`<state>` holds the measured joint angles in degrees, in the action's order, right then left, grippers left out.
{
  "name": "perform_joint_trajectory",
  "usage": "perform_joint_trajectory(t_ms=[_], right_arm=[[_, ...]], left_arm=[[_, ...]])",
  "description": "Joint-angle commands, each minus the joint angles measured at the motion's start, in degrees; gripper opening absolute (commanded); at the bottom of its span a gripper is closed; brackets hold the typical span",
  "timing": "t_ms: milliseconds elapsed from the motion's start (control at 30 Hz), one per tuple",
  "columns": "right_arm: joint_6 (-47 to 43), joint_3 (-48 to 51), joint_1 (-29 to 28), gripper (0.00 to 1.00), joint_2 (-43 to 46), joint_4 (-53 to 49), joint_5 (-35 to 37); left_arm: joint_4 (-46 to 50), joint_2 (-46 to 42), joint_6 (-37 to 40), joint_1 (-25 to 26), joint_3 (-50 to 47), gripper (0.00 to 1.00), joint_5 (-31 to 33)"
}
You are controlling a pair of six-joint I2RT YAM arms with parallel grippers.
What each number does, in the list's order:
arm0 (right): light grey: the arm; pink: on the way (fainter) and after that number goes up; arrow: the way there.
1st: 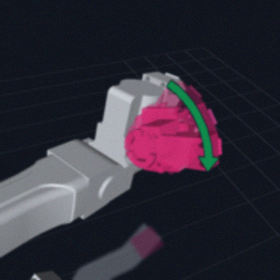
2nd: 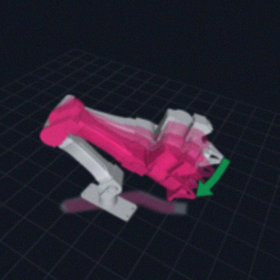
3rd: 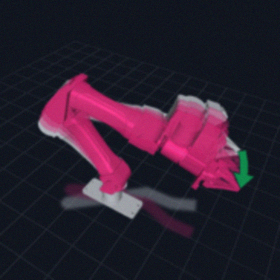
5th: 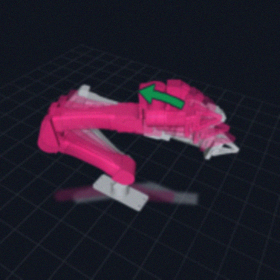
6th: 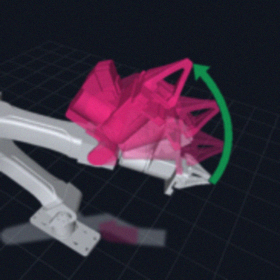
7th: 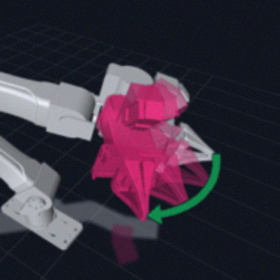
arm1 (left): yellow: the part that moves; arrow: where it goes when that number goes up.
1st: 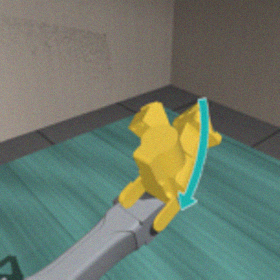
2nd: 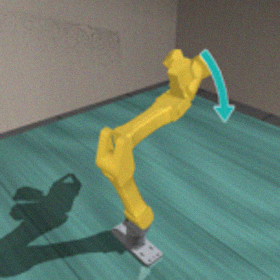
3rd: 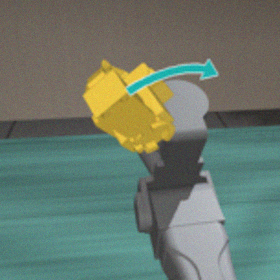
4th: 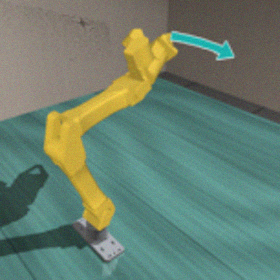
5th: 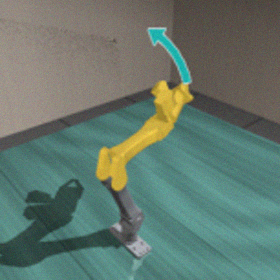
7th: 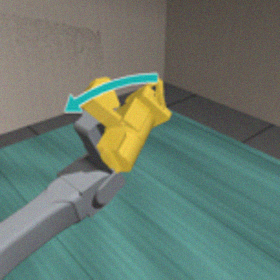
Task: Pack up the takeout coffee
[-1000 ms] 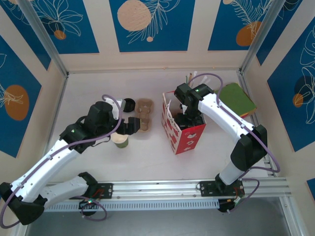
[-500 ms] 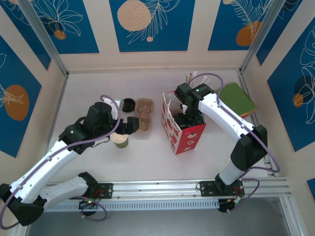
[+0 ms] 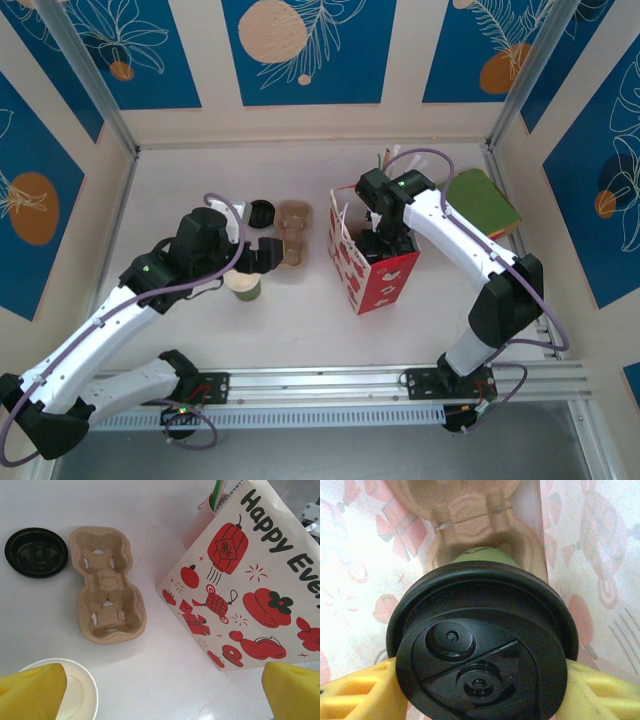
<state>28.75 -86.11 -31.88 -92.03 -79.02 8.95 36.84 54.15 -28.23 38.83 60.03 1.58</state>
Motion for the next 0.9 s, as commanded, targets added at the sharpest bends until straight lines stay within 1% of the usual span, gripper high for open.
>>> perform_joint_trajectory(t_ms=[0, 867], right_arm=[[-0.4, -0.5, 0.2, 0.65, 1.3, -0.5, -0.7], [-0.5, 1.2, 0.4, 0.65, 1.3, 0.7, -1.0]], left_arm=[[-0.5, -0.2, -0.4, -0.6, -0.6, 1.00, 0.3], [-0.7, -0.1, -0.2, -0.6, -0.3, 1.00, 0.0]])
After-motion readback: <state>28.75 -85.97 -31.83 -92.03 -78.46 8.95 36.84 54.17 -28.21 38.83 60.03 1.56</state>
